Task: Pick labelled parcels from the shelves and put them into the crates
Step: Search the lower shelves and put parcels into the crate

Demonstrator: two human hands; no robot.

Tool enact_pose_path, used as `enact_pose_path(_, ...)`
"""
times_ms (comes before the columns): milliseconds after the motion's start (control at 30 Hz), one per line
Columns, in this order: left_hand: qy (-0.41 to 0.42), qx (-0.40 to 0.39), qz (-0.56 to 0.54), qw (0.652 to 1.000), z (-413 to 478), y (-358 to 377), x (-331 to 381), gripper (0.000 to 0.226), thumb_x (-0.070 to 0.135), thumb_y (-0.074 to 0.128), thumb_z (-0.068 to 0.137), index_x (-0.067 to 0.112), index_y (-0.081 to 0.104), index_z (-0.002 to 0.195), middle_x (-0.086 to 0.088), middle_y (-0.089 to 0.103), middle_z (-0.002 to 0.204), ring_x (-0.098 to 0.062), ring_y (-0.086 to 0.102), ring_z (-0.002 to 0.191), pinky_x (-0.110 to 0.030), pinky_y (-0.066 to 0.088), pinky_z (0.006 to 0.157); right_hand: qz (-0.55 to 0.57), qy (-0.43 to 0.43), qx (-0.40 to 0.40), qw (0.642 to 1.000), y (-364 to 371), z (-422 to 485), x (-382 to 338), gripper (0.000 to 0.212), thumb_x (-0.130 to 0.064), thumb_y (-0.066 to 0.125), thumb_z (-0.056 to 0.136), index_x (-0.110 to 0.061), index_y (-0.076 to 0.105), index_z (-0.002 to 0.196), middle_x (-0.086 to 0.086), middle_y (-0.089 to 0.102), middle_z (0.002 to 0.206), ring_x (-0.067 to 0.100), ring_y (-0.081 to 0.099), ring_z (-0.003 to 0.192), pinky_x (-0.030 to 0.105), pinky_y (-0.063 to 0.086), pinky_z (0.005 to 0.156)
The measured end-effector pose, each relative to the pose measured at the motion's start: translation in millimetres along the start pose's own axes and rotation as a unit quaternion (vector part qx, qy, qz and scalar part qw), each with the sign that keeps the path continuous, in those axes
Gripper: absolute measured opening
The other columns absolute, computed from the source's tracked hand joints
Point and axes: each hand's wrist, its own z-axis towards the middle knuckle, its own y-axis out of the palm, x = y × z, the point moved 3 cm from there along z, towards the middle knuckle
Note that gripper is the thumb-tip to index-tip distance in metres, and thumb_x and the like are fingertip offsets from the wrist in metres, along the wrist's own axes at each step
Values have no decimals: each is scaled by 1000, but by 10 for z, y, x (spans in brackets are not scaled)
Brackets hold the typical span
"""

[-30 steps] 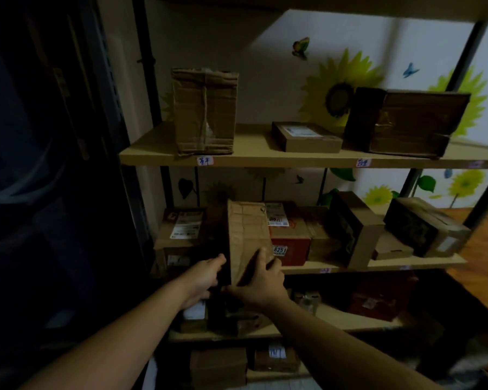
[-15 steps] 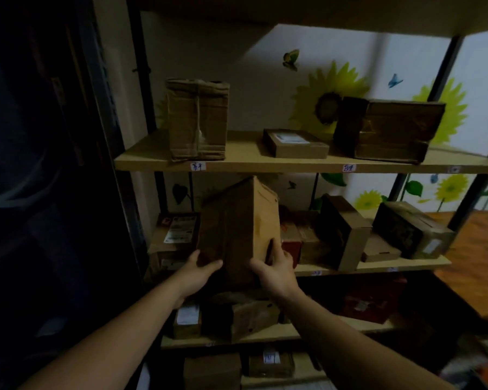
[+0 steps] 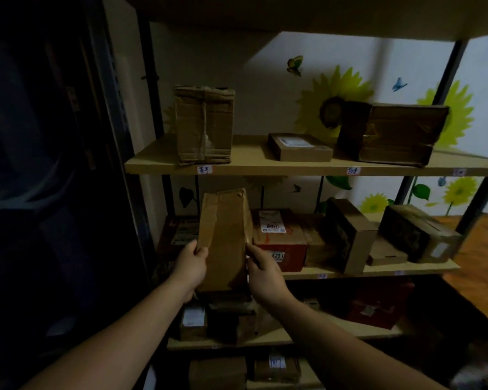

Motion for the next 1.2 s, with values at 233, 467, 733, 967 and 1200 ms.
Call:
enact_pose_path(233, 22, 102, 5, 995, -74, -320, -66, 32, 22, 34, 102, 16, 53, 127, -7, 61, 114, -26, 57, 102, -38, 47, 90, -46, 68, -54, 995, 236, 107, 111, 79, -74, 46, 77, -39, 30, 145, 6, 31, 150, 32, 40, 133, 54, 41, 106)
enact_pose_path(467, 45, 133, 5, 990, -117, -626, -127, 22, 19, 39, 101, 23, 47, 121, -9, 58, 115, -29, 58, 99, -43, 50, 84, 103, 163, -32, 981, 181, 147, 346, 87, -48, 77, 76, -21, 29, 144, 5, 53, 131, 27, 59, 112, 47, 54, 91)
enact_pose_path(733, 9, -25, 14, 1000, -116, -575, -178, 55, 56, 64, 77, 25, 59, 123, 2, 65, 119, -18, 62, 106, -39, 47, 99, 73, 51, 49, 995, 24, 32, 228, 66, -20, 67, 88, -35, 32, 142, -3, 56, 131, 24, 58, 118, 53, 54, 92)
enact_pose_path(967, 11, -87, 24, 996, -216, -369, -445, 68, 19, 59, 92, 31, 25, 148, 3, 46, 142, -17, 50, 121, -31, 41, 101, -14, -26, 92, 995, -93, -282, 430, 87, -16, 66, 88, -48, 12, 147, -13, 33, 152, 14, 33, 141, 53, 42, 107)
enact_pose_path(1200, 41, -53, 56, 996, -40, -122, -309, 64, 8, 49, 96, 26, 21, 150, -3, 41, 146, -21, 41, 131, -31, 38, 100, -63, -55, 85, 993, -174, -131, 278, 69, -24, 62, 92, -49, 23, 143, -17, 40, 143, 4, 38, 130, 43, 42, 107)
